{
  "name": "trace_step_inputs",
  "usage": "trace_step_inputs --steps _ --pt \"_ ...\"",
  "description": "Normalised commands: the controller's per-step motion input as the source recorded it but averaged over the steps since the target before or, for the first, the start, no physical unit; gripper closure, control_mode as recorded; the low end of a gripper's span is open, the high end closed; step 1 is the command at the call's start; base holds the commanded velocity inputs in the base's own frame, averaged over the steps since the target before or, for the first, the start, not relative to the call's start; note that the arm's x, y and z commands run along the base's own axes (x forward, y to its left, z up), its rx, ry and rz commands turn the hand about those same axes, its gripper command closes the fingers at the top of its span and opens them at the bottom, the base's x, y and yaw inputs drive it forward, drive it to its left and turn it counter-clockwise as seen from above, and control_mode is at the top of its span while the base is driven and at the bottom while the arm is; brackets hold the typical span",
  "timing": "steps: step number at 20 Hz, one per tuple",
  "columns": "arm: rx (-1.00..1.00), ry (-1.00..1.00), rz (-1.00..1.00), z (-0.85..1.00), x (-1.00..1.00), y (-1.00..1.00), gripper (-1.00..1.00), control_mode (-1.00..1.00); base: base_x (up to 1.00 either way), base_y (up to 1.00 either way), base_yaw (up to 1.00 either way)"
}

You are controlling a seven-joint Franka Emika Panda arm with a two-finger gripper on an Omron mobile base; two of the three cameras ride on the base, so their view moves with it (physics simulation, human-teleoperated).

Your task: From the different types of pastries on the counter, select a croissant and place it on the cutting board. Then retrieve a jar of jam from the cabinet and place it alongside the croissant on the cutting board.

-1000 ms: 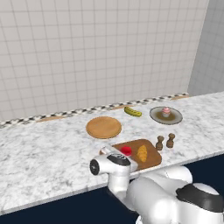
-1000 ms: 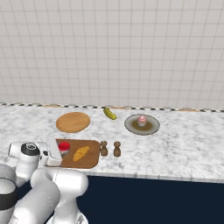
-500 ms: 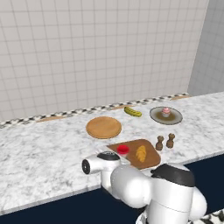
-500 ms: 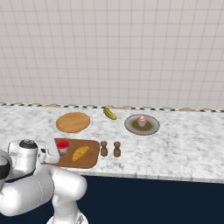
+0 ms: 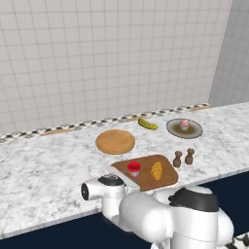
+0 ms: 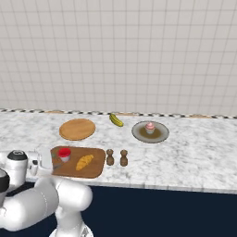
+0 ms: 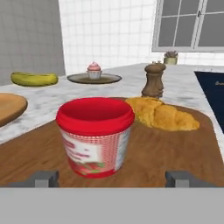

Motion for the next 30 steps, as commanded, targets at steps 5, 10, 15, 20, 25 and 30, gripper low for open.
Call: trace_step_inputs --steps 5,10,15,20,25,30 --pt "0.0 -0.09 0.0 0.45 -0.53 0.02 -1.0 -1.0 0.0 0.0 0.0" --pt "0.0 -0.13 0.0 0.65 -0.5 0.0 -1.0 -1.0 0.0 0.0 0.0" --pt "0.0 -0.08 -0.04 0.67 -0.38 -0.13 -1.0 -1.0 0.0 0.0 0.0" --pt "0.05 -0.02 -0.09 0.23 -0.25 -0.78 -1.0 -1.0 0.0 0.0 0.0" --pt "0.16 -0.16 -0.16 0.11 -0.49 -0.85 -1.0 -1.0 0.0 0.0 0.0" --pt "0.1 -0.34 -0.16 0.44 -0.57 -0.62 -1.0 -1.0 0.0 0.0 0.0"
